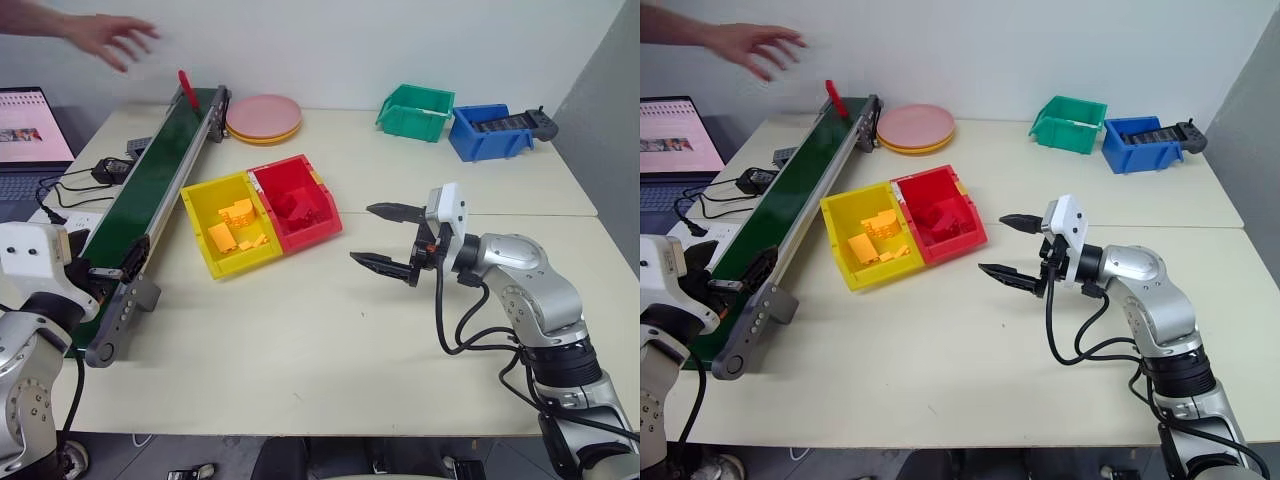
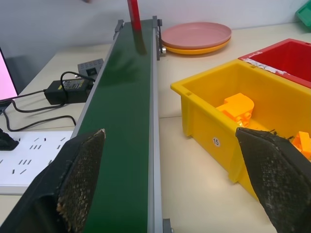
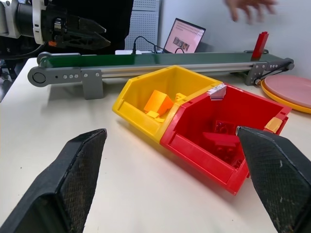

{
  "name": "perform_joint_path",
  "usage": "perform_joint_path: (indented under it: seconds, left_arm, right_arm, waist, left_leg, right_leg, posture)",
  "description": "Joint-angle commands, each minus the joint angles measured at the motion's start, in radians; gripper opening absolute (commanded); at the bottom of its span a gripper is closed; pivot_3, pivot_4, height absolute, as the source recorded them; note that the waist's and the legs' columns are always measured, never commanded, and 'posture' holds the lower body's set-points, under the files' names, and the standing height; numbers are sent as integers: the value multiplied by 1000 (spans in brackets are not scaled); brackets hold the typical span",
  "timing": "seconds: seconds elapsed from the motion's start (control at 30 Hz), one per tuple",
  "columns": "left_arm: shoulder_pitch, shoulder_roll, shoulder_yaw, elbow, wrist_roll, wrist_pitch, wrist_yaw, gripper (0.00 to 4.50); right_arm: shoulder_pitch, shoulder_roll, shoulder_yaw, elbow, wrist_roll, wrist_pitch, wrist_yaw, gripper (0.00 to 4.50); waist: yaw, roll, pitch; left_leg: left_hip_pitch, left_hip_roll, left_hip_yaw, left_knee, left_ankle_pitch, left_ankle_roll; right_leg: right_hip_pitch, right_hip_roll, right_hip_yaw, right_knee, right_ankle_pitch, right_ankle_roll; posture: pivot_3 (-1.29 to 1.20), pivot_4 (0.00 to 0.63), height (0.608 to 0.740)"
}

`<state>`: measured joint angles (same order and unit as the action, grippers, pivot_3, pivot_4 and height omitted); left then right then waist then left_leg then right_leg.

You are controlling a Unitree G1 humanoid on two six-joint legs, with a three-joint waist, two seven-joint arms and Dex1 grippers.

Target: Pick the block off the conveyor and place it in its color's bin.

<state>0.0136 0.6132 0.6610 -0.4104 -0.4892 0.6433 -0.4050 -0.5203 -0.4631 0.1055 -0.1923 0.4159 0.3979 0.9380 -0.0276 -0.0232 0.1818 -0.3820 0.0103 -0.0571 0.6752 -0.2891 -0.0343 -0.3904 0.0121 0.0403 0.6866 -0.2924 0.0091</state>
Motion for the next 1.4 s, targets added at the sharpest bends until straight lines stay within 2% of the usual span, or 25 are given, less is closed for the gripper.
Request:
perform_joint_path:
  seconds: [0.03, 0.37, 0.77, 1.1, 1.4]
  left_arm:
    - [-7, 13, 9, -7, -1, -37, -4, 4494]
    - [38, 31, -20, -29, 66, -82, -2, 4494]
    - [70, -18, 5, -58, 65, -115, 43, 4494]
    - [41, -46, -23, -38, 97, -81, 137, 4494]
    - [-36, -44, -7, 9, 60, -16, 188, 4494]
  right_arm:
    - [-12, -2, -3, -25, 4, -22, 8, 4500]
    - [-26, 3, -1, -27, 34, 2, 26, 4500]
    - [-74, -5, -7, -17, 81, 17, 82, 4500]
    - [-88, -6, 17, -42, 82, 47, 85, 4500]
    - [-117, -13, 18, -61, 107, 144, 61, 4500]
  waist:
    - [0, 0, 0]
    - [0, 0, 0]
    - [0, 0, 0]
    - [0, 0, 0]
    - [0, 0, 0]
  left_leg:
    - [0, 0, 0, 0, 0, 0]
    - [0, 0, 0, 0, 0, 0]
    - [0, 0, 0, -3, 0, 0]
    - [0, 0, 0, -9, 0, 0]
    - [1, 0, 0, -9, 0, 0]
  right_leg:
    - [0, 0, 0, 0, 0, 0]
    - [0, 0, 0, 0, 0, 0]
    - [0, -1, 0, -3, 0, 0]
    - [-1, -1, -1, -6, 0, 0]
    - [-1, -1, -1, -6, 0, 0]
  posture:
    - [0, 150, 740]
    - [0, 150, 740]
    - [0, 150, 740]
    - [0, 150, 740]
    - [0, 150, 740]
